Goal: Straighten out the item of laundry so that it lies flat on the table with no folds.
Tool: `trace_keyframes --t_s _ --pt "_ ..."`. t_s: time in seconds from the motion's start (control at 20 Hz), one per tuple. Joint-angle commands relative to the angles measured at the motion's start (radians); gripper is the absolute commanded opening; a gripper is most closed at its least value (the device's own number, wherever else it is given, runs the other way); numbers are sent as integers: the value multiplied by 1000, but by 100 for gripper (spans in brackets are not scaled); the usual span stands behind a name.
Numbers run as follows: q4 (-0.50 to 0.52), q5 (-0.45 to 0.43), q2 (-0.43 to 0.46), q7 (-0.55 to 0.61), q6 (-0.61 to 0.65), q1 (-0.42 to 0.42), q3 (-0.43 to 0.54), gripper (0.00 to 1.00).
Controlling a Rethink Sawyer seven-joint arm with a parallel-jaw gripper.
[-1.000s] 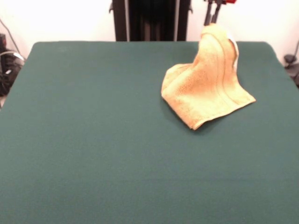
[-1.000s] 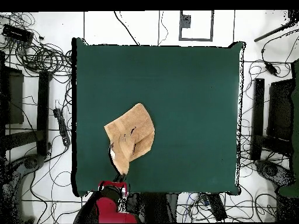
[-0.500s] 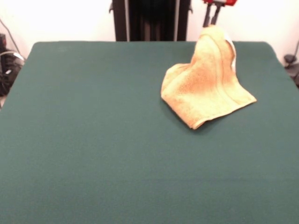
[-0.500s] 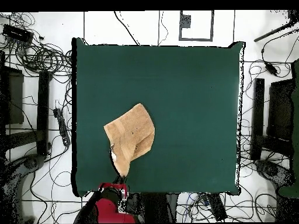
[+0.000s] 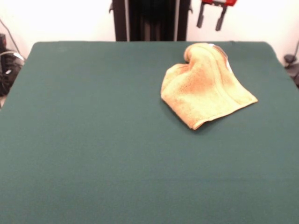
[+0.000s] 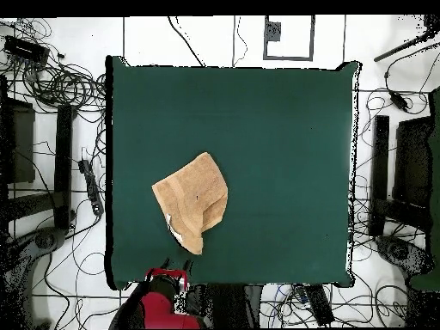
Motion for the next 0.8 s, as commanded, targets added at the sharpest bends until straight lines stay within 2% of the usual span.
trace_keyframes --t_s 0.05,0.15,0.35,0.45,0.65,0.8 --pt "1 53 30 330 -57 -9 93 100" --pt "1 50 -19 285 17 -21 80 100" --pt "-9 99 -107 248 158 -8 61 100" --pt "-43 102 -136 232 222 -33 74 100" --pt "-138 126 -196 171 388 -29 30 100" --pt "-217 136 -210 150 492 -14 -10 100"
